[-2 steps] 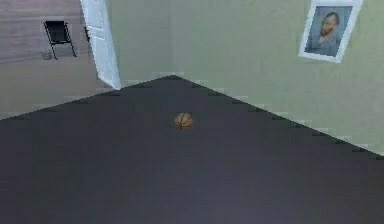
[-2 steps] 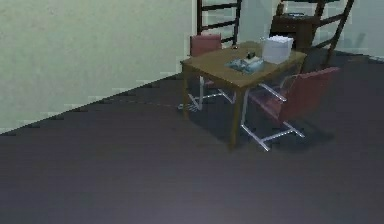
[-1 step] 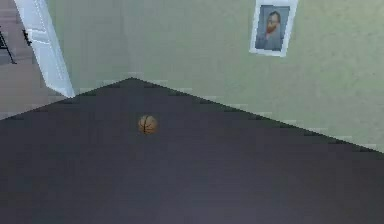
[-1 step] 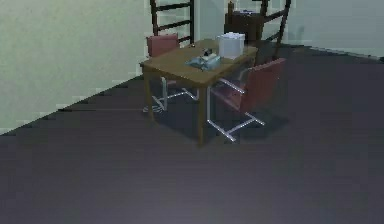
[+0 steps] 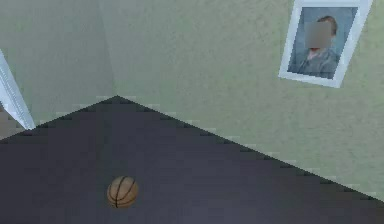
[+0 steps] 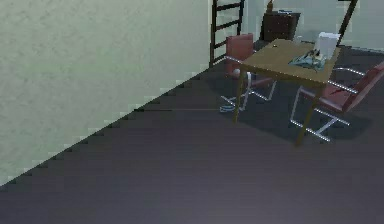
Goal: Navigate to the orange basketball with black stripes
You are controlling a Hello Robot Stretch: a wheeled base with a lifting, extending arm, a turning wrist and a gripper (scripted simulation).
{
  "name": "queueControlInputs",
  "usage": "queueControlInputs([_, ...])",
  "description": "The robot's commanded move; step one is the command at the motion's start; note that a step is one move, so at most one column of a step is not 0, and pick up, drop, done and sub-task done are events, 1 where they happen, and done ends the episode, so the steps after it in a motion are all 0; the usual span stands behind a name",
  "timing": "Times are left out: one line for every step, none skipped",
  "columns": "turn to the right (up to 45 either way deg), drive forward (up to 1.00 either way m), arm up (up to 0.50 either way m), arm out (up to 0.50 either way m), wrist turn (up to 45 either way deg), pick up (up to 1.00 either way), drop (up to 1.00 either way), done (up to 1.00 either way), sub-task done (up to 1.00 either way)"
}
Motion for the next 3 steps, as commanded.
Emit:
queueControlInputs([0.0, 0.25, 0.0, 0.0, 0.0, 0.0, 0.0, 0.0, 0.0])
queueControlInputs([-30.0, 0.0, 0.0, 0.0, 0.0, 0.0, 0.0, 0.0, 0.0])
queueControlInputs([0.0, 0.0, 0.0, 0.0, 0.0, 0.0, 0.0, 1.0, 0.0])
